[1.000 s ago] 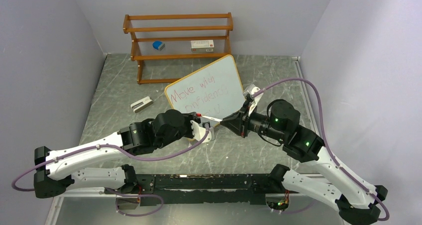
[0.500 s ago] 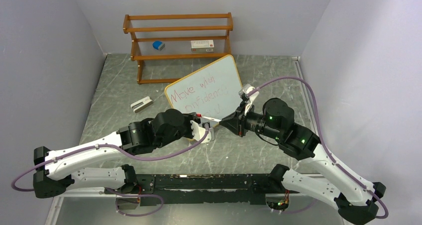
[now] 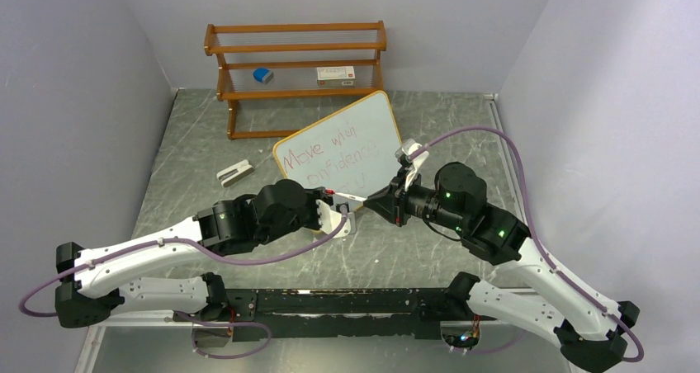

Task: Write a sentence on the whiteboard
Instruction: Insert the whiteboard marker without the cap into the pen cap.

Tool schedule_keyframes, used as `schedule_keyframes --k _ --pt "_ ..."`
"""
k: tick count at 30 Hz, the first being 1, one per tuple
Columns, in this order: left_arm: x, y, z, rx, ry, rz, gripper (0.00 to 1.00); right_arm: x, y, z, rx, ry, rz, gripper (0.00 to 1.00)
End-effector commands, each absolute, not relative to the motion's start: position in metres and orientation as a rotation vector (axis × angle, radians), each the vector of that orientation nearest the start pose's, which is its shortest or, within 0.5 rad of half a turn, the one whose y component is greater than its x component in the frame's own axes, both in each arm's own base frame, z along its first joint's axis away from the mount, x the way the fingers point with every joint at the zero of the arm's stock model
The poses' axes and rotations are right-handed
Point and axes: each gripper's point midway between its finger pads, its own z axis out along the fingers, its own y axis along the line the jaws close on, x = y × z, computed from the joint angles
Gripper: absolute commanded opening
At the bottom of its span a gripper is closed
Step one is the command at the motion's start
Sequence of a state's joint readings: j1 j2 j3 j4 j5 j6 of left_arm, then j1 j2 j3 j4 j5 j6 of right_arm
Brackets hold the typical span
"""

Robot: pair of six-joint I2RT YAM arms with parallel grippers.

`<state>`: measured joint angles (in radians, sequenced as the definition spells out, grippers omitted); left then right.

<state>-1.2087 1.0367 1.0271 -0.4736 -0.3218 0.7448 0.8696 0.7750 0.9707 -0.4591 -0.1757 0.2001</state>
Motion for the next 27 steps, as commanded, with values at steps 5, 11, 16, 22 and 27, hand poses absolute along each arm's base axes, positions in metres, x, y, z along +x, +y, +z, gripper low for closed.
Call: schedule_keyframes --k 5,11,16,22,27 --pt "0.187 -0.279 0.273 1.592 1.274 0.014 0.05 0.157 0.247 0.303 -0.755 1.754 0.910 0.00" --pt "0.187 -0.280 0.274 1.595 1.272 0.016 0.05 0.156 0.249 0.299 -0.759 1.761 0.921 0.00" --pt "0.186 -0.283 0.282 1.593 1.250 0.011 0.05 0.157 0.252 0.292 -0.755 1.772 0.928 0.00" --pt "0.182 -0.290 0.291 1.634 1.228 0.024 0.05 0.160 0.257 0.287 -0.707 1.741 0.962 0.00" --pt "0.177 -0.294 0.294 1.707 1.184 0.100 0.05 0.163 0.263 0.284 -0.703 1.712 0.989 0.00"
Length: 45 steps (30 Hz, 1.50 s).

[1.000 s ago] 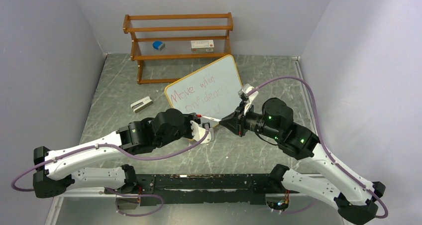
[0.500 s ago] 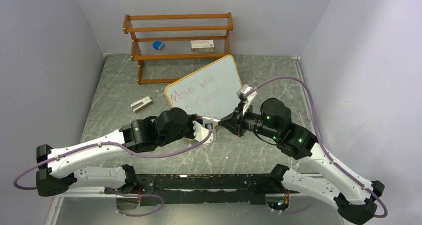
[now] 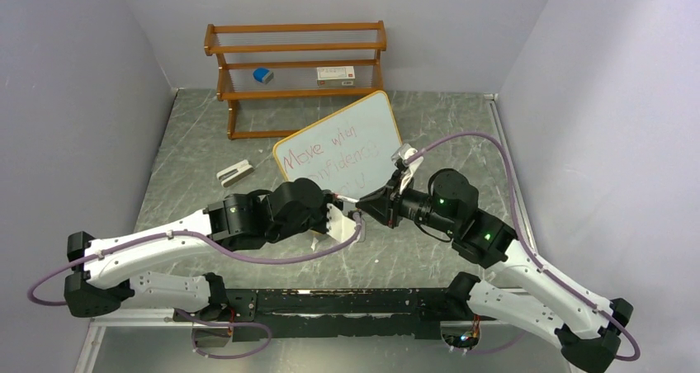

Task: Write a sentence on the whiteboard
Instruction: Insert the whiteboard marker without the cap into the pen cap.

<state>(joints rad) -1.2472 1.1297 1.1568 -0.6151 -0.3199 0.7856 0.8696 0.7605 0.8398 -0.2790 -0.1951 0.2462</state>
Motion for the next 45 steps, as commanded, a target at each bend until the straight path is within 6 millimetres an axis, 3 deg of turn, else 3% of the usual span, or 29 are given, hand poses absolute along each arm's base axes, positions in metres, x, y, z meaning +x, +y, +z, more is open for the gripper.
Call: schedule_keyframes --k 1,7,11,14,16,21,26,31,34,39,45 --pt "0.175 -0.295 0.295 1.719 1.172 0.118 0.05 0.163 0.265 0.282 -0.699 1.705 0.994 0.00" --pt "0.167 -0.301 0.306 1.764 1.120 0.214 0.05 0.173 0.264 0.286 -0.608 1.576 1.007 0.00" --pt "0.172 -0.298 0.308 1.739 1.129 0.302 0.07 0.180 0.259 0.290 -0.557 1.483 0.986 0.00" --pt "0.176 -0.294 0.316 1.685 1.141 0.323 0.25 0.186 0.255 0.289 -0.534 1.444 0.950 0.00" --pt "0.179 -0.292 0.324 1.639 1.153 0.321 0.43 0.190 0.254 0.289 -0.530 1.426 0.923 0.00" --pt "0.182 -0.288 0.350 1.473 1.182 0.271 0.60 0.199 0.249 0.286 -0.505 1.351 0.867 0.00" --pt "0.191 -0.275 0.385 1.074 1.334 0.139 0.78 0.199 0.244 0.289 -0.501 1.227 0.844 0.00" --pt "0.198 -0.259 0.399 0.598 1.562 -0.041 0.89 0.196 0.240 0.297 -0.503 1.110 0.817 0.00" --pt "0.201 -0.268 0.388 0.386 1.694 -0.209 0.89 0.197 0.241 0.302 -0.514 1.065 0.797 0.00" --pt "0.239 -0.278 0.348 0.097 1.898 -0.464 0.88 0.203 0.242 0.302 -0.529 1.039 0.748 0.00" --pt "0.249 -0.274 0.333 -0.189 1.888 -0.672 0.81 0.206 0.242 0.296 -0.535 1.048 0.718 0.00"
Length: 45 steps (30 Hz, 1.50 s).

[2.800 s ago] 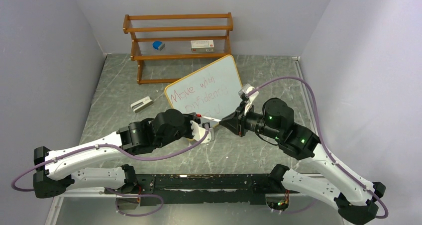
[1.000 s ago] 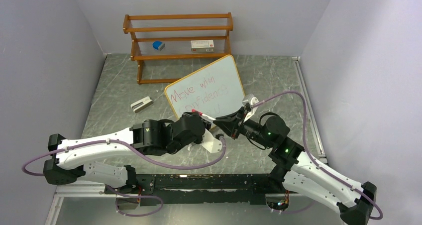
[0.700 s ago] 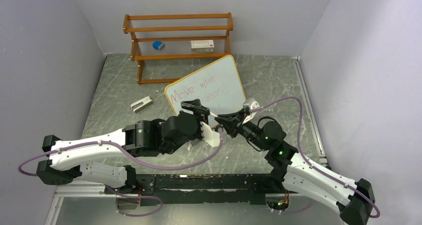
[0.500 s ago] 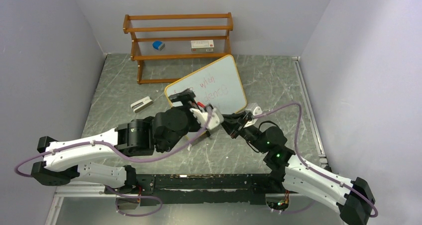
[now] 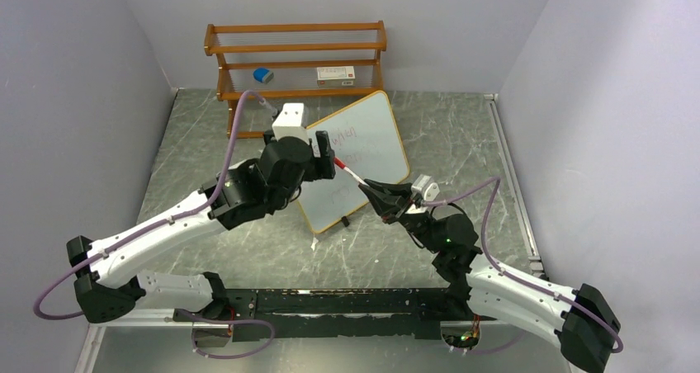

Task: Write a sentence on the whiteboard
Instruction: Insert the whiteboard marker without the cap into the pen cap, then hold the whiteboard marker without the cap at the pen cap.

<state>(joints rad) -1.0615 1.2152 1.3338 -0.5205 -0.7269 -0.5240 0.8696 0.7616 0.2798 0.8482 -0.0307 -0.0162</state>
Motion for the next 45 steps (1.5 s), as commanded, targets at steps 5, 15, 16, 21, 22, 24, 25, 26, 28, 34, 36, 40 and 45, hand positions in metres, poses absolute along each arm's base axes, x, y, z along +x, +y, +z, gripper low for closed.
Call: schedule_keyframes --k 5,15,16,21,22,24,25,26,28,34,36,40,45 --pt "0.249 -0.279 0.332 -0.340 1.890 -0.790 0.78 0.211 0.243 0.292 -0.545 1.064 0.673 0.00" --pt "0.255 -0.284 0.322 -0.561 1.870 -0.882 0.77 0.208 0.252 0.297 -0.572 1.041 0.657 0.00" --pt "0.256 -0.285 0.321 -0.575 1.872 -0.887 0.77 0.208 0.252 0.298 -0.571 1.038 0.656 0.00" --pt "0.258 -0.291 0.309 -0.622 1.899 -0.881 0.70 0.204 0.256 0.300 -0.575 1.027 0.653 0.00" --pt "0.259 -0.290 0.306 -0.630 1.901 -0.877 0.69 0.203 0.257 0.300 -0.575 1.024 0.653 0.00" --pt "0.259 -0.289 0.301 -0.662 1.897 -0.882 0.62 0.202 0.257 0.302 -0.574 1.016 0.653 0.00" --pt "0.260 -0.288 0.299 -0.672 1.891 -0.891 0.58 0.201 0.258 0.302 -0.574 1.014 0.655 0.00" --pt "0.260 -0.289 0.299 -0.678 1.883 -0.907 0.56 0.199 0.258 0.303 -0.573 1.009 0.660 0.00" --pt "0.261 -0.289 0.298 -0.697 1.875 -0.929 0.53 0.198 0.259 0.304 -0.570 1.006 0.667 0.00" --pt "0.261 -0.291 0.294 -0.731 1.868 -0.970 0.47 0.196 0.260 0.304 -0.564 1.004 0.680 0.00" --pt "0.260 -0.291 0.291 -0.751 1.869 -0.989 0.40 0.196 0.260 0.304 -0.563 1.001 0.682 0.00" --pt "0.258 -0.293 0.288 -0.783 1.863 -1.037 0.36 0.195 0.260 0.304 -0.560 1.001 0.684 0.00" --pt "0.254 -0.296 0.287 -0.807 1.872 -1.091 0.05 0.194 0.261 0.304 -0.558 1.001 0.696 0.00"
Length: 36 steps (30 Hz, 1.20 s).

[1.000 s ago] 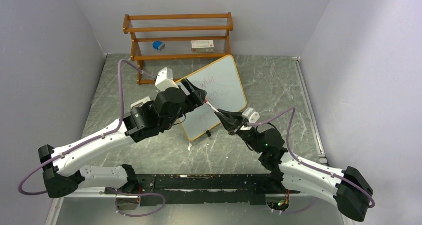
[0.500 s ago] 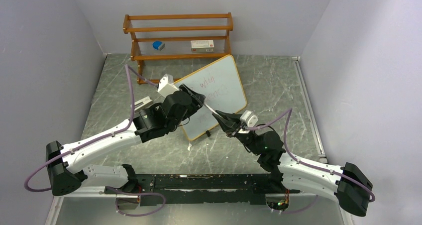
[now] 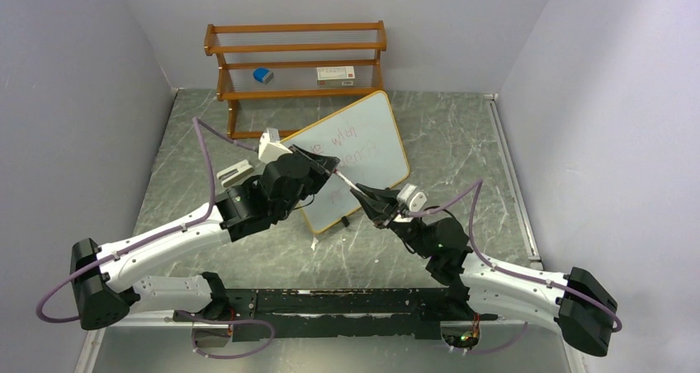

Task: Write a sentence on the whiteboard
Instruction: Hold the whiteboard marker without the cap at the pen cap.

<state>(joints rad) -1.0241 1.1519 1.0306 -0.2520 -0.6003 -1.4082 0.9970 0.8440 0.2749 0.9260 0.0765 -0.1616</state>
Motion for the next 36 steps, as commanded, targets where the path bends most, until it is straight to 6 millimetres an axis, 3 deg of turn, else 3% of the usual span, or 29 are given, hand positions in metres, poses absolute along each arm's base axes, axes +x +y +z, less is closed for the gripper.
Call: schedule_keyframes --k 1,8,17,23,27,32,36 --pt "0.252 -0.298 0.287 -0.809 1.876 -1.107 0.05 0.195 0.261 0.304 -0.554 1.001 0.696 0.00" --pt "0.240 -0.316 0.277 -0.809 1.944 -1.224 0.05 0.196 0.259 0.314 -0.519 0.976 0.695 0.00" --pt "0.219 -0.338 0.284 -0.687 1.971 -1.283 0.05 0.204 0.266 0.317 -0.510 0.992 0.681 0.00" --pt "0.188 -0.356 0.287 -0.548 1.990 -1.299 0.05 0.212 0.267 0.319 -0.467 1.033 0.685 0.00" --pt "0.165 -0.365 0.278 -0.486 2.029 -1.318 0.05 0.217 0.263 0.323 -0.410 1.054 0.689 0.00" --pt "0.156 -0.361 0.275 -0.473 2.018 -1.348 0.05 0.221 0.260 0.321 -0.373 1.070 0.690 0.00" --pt "0.169 -0.338 0.285 -0.499 1.963 -1.237 0.05 0.225 0.257 0.308 -0.358 1.122 0.677 0.00"
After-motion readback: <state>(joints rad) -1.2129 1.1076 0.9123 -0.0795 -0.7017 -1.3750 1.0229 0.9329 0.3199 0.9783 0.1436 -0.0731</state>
